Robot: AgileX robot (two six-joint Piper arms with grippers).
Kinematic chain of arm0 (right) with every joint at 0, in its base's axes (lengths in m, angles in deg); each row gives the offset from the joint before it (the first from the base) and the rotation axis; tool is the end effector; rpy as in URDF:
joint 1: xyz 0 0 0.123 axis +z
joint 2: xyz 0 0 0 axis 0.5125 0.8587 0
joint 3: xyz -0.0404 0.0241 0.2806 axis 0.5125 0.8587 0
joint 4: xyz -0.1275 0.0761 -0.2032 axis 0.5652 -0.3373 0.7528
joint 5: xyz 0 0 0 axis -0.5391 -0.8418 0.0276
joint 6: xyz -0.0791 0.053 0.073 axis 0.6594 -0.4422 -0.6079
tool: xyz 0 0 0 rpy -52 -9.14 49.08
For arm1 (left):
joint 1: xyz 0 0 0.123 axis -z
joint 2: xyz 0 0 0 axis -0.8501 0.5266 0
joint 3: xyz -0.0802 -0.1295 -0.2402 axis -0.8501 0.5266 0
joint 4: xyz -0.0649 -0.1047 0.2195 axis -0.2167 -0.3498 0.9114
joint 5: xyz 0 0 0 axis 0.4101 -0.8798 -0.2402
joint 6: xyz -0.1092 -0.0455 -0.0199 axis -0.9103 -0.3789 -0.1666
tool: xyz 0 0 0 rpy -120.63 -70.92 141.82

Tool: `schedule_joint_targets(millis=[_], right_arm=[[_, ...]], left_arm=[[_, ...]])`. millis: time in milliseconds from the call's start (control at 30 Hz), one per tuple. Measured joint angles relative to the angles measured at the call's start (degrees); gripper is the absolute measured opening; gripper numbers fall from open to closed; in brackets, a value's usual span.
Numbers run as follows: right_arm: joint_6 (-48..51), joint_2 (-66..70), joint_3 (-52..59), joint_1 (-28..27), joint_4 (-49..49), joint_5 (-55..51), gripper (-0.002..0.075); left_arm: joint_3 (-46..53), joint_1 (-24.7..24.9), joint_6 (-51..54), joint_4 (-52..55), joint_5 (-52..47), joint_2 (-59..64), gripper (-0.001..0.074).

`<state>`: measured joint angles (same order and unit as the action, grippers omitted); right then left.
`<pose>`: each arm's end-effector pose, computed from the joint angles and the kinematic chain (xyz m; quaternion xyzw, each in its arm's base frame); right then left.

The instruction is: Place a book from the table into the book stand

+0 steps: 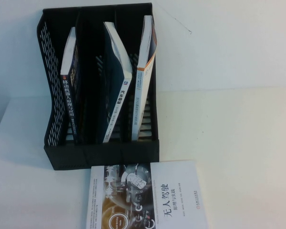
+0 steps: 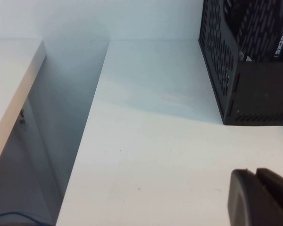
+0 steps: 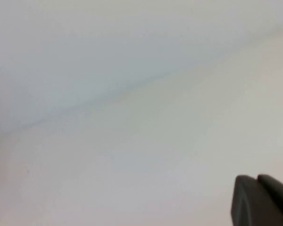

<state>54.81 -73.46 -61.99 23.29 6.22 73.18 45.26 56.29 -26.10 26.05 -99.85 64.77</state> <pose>0.0835 -0.0129 0.1800 0.1723 0.7396 0.0533 0.6485 0.0817 -0.0042 0.1667 -0.0273 0.7958 -0.0365 0.6038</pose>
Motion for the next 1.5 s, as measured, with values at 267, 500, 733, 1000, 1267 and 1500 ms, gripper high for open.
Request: schedule_joint_targets(millis=[267,500,733,1000,1267,1500], right_arm=[[0.1,0.0,-0.2,0.0,-0.3,-6.9,0.0003],[0.7,0.0,-0.3,-0.2,-0.3,-7.3,0.0003],[3.5,0.0,-0.4,-2.4,-0.3,-7.8,0.0003],[5.8,0.0,-0.4,-2.9,-0.3,-7.8,0.0003],[6.5,0.0,-0.4,-2.9,-0.3,-7.8,0.0003],[12.3,0.0,-0.4,-2.9,-0.3,-7.7,0.0003]], left_arm=[[0.0,0.0,0.0,0.0,0.0,0.0,-0.0001],[0.0,0.0,0.0,0.0,0.0,0.0,-0.0001],[0.0,0.0,-0.1,0.0,0.0,0.0,-0.0001],[0.0,0.0,-0.1,0.0,0.0,0.0,-0.0001],[0.0,0.0,-0.1,0.0,0.0,0.0,-0.0003],[0.0,0.0,-0.1,0.0,0.0,0.0,-0.0003]])
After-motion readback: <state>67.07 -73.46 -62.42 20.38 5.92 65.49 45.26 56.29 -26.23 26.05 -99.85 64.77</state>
